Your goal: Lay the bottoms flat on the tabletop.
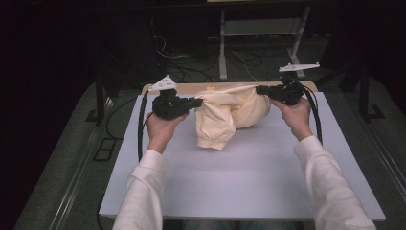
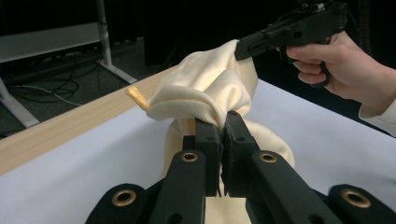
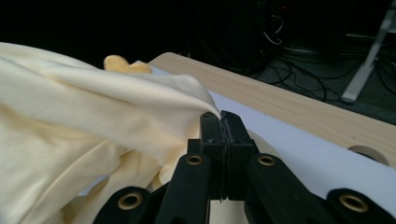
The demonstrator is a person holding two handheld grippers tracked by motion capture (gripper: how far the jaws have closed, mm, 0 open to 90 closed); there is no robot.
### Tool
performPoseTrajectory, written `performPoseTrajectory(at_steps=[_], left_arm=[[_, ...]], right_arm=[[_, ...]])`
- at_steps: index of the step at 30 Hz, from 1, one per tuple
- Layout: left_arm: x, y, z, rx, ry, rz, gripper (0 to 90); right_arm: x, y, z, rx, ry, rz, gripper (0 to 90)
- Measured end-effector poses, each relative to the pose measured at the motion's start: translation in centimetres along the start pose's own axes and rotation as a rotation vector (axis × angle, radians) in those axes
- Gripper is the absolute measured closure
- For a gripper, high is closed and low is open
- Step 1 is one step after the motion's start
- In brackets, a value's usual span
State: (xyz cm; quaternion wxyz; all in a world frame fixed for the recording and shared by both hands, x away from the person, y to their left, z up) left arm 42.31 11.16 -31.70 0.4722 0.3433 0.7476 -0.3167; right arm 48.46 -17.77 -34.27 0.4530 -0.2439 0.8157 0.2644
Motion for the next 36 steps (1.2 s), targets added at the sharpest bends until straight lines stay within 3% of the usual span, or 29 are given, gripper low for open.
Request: performPoseTrajectory(at_steps=[5,12,16,22,31,33,36], left_arm=[[-1.0,-0.3,-0.9,0.013,-0.050,-0.005,85.8],[-1.8,-1.0,-2.3,0.025,-0.110,0.004,85.8],[-1.7,-1.0,-2.8,0.037,-0.131,-0.012,85.8],[-0.8,-1.3,-2.3,0.078,-0.149,-0.039,85.8],[2.1,-1.4,0.5,0.111,-0.111,-0.096,85.8],[2.3,-1.6,1.0,0.117,-0.106,-0.101,85.8],[2.9,-2.2,2.1,0.140,-0.098,-0.109,85.8]], right_arm=[[-1.2,-0.1,0.2,0.001,-0.024,0.019,88.2],[-2.8,1.0,1.6,-0.010,-0.031,0.005,88.1],[-3.1,1.8,2.4,-0.024,-0.022,-0.015,88.0],[-2.3,2.0,3.6,-0.030,0.033,-0.038,87.1],[1.6,0.7,4.3,-0.027,0.130,0.004,86.3],[2.3,0.2,4.1,-0.036,0.141,0.031,81.7],[2.5,-0.7,3.2,-0.031,0.099,0.087,58.7]])
Point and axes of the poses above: each handheld gripper's, and its own axes: z roughly forward along the jaws, x roughly out of its underside, y roughly to its left, the point moved 6 cm from there along z, roughly forward along the jaws, and after that the axes turned 1 degree about -z, right-handed, at the moved point
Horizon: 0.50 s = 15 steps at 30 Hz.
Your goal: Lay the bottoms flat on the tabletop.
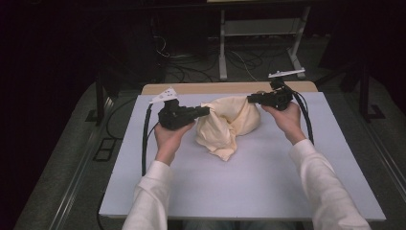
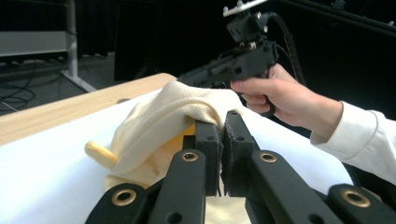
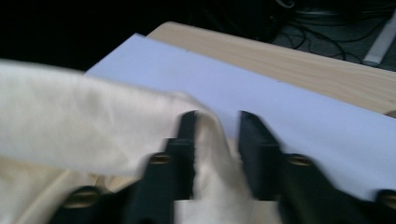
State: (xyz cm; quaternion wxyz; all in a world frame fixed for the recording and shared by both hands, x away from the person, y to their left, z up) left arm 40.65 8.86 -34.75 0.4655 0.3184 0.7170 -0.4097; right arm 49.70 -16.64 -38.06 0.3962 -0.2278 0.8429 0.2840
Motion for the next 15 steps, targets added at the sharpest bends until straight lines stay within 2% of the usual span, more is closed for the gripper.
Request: performPoseTrajectory(at_steps=[1,4,7,8,11,15], left_arm=[[0.4,-0.2,0.5,0.020,0.000,-0.019,85.8],[1.6,-1.0,2.1,0.052,0.029,-0.015,85.8],[2.2,-1.7,3.4,0.085,0.036,-0.022,85.8],[2.3,-1.8,3.7,0.091,0.035,-0.027,85.8],[2.5,-2.2,4.4,0.105,0.045,-0.030,85.8],[2.8,-2.9,5.3,0.124,0.064,-0.020,85.8]], right_arm=[[0.0,-0.2,-0.2,0.000,-0.002,0.014,53.6],[0.1,-0.6,-0.9,0.026,-0.018,0.016,44.2],[0.1,-0.7,-1.5,0.029,-0.039,0.023,35.3],[0.2,-0.6,-1.7,0.032,-0.037,0.015,32.2],[0.3,-0.4,-2.2,0.089,-0.043,-0.038,25.6],[0.2,-0.2,-2.8,0.064,-0.048,-0.042,19.3]])
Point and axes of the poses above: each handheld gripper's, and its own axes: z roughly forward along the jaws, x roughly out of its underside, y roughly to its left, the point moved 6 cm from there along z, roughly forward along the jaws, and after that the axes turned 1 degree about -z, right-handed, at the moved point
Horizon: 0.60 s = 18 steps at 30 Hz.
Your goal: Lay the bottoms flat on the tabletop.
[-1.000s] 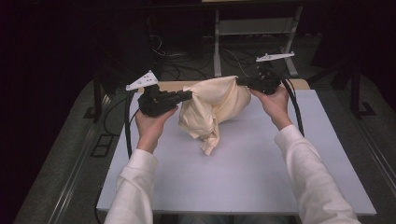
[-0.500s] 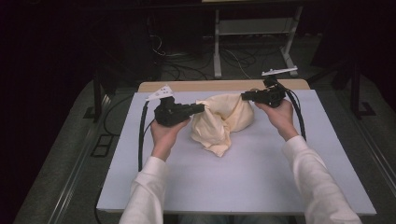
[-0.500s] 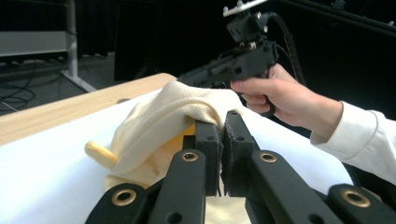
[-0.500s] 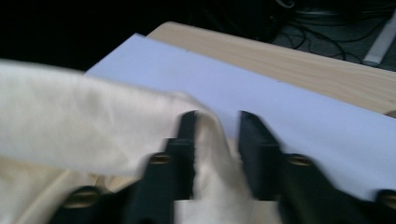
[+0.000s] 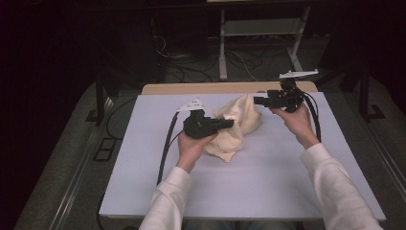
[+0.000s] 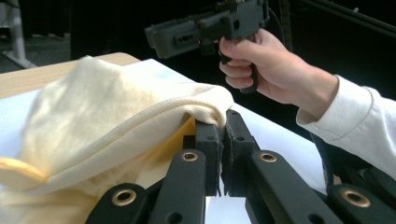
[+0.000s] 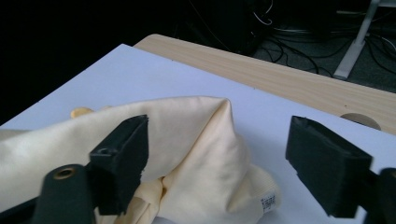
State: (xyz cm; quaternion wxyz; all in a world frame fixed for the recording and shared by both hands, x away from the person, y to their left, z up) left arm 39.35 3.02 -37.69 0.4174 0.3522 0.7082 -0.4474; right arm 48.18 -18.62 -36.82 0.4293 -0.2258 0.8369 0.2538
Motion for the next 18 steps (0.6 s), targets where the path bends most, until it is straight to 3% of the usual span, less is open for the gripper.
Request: performPoseTrajectory(at_steps=[8,11,18], left_arm=[[2.4,-1.3,3.2,0.058,0.072,-0.011,85.7],[3.5,-1.9,4.5,0.073,0.115,-0.005,85.7],[5.0,-3.2,6.5,0.103,0.162,0.003,85.6]], right_arm=[[-0.2,0.8,-0.5,-0.062,-0.018,0.021,13.2],[-0.2,1.2,-0.6,-0.079,-0.007,0.014,13.2],[-0.1,2.6,-0.3,-0.121,0.011,-0.013,13.2]])
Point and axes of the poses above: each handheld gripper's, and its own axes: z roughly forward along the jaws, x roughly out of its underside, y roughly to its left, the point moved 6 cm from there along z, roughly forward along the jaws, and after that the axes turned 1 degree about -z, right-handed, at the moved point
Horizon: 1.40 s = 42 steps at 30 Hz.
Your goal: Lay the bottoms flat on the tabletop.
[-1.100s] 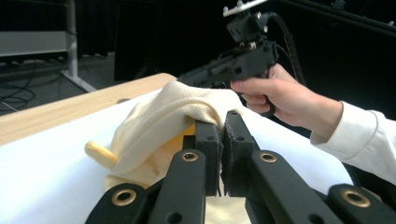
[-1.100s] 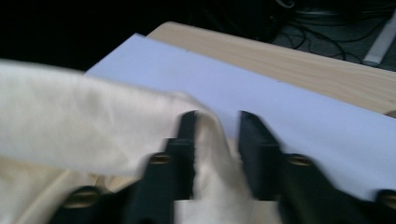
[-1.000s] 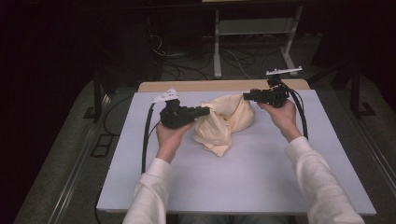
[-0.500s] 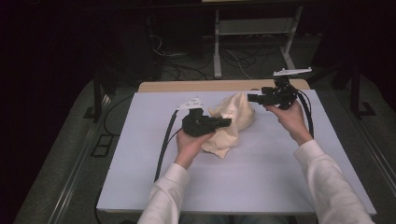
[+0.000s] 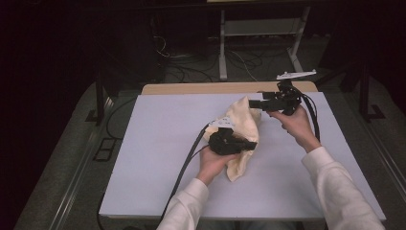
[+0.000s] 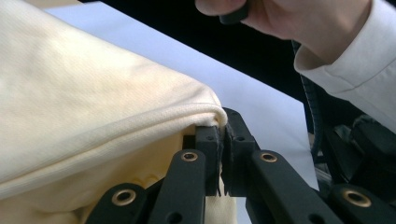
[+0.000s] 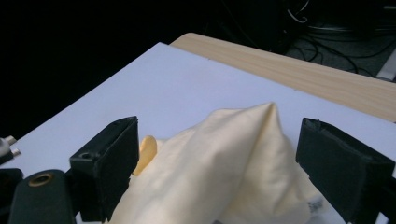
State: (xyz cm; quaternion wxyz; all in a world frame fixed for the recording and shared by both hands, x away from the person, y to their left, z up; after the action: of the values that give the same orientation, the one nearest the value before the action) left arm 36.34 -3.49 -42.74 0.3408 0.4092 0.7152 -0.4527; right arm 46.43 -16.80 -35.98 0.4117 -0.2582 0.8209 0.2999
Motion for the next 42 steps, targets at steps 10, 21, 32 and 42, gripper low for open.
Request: performPoseTrajectory(at_steps=[10,21,32,42], left_arm=[[1.2,-1.0,1.7,0.031,0.035,0.002,85.6],[2.1,-1.3,2.5,0.051,0.056,-0.003,85.5],[1.9,-1.7,2.1,0.055,0.060,0.015,84.5],[-0.3,-1.0,-2.4,-0.057,-0.055,0.023,59.7]], right_arm=[[1.6,1.1,2.1,-0.002,0.078,-0.040,14.3],[3.9,1.2,3.4,0.047,0.158,-0.090,51.0],[4.1,1.2,2.3,0.046,0.175,-0.117,82.6],[2.9,-0.9,-2.3,0.041,0.084,-0.049,82.8]])
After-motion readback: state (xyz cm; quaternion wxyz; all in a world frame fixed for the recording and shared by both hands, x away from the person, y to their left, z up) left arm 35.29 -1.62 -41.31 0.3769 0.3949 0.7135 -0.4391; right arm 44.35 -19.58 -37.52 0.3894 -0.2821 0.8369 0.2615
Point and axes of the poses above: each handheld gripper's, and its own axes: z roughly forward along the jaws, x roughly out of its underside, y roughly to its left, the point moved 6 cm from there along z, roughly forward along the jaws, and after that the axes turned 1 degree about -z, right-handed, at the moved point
